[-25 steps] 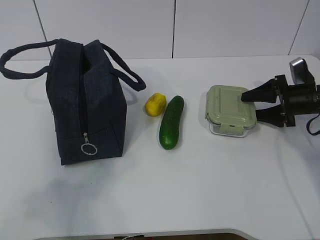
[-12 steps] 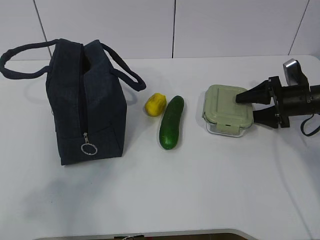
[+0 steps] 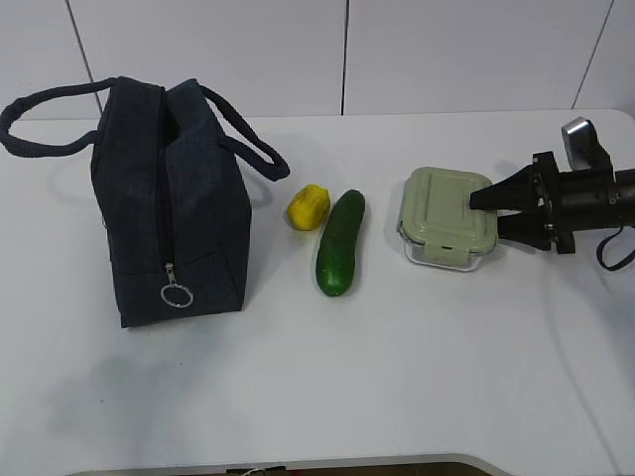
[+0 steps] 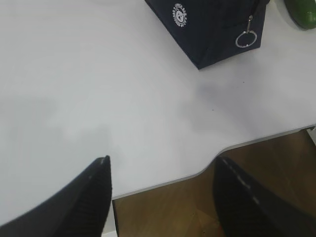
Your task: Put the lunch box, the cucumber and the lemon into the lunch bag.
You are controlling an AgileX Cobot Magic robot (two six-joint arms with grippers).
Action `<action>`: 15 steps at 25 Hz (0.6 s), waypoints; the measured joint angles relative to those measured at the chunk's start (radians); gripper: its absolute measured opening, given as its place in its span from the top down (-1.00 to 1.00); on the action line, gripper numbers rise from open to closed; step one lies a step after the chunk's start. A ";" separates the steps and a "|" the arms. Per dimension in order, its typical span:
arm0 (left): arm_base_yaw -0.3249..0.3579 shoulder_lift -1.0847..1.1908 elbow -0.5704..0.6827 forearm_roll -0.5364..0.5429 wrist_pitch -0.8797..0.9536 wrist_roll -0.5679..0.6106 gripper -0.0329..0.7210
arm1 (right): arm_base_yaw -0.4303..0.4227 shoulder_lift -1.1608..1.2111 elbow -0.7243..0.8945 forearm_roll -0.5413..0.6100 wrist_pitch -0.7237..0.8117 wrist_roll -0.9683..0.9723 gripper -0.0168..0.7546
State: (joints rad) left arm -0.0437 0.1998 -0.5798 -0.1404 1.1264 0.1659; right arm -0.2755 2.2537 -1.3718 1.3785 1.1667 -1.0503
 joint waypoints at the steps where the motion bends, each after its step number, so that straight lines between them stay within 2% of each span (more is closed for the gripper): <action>1: 0.000 0.000 0.000 0.000 0.000 0.000 -0.33 | 0.000 0.000 0.000 0.000 0.000 0.000 -0.17; 15: 0.000 0.000 0.000 0.000 0.000 0.000 -0.32 | 0.000 0.000 0.000 0.002 0.000 0.006 -0.09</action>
State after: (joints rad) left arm -0.0437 0.1998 -0.5798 -0.1404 1.1264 0.1659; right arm -0.2755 2.2537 -1.3718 1.3800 1.1667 -1.0445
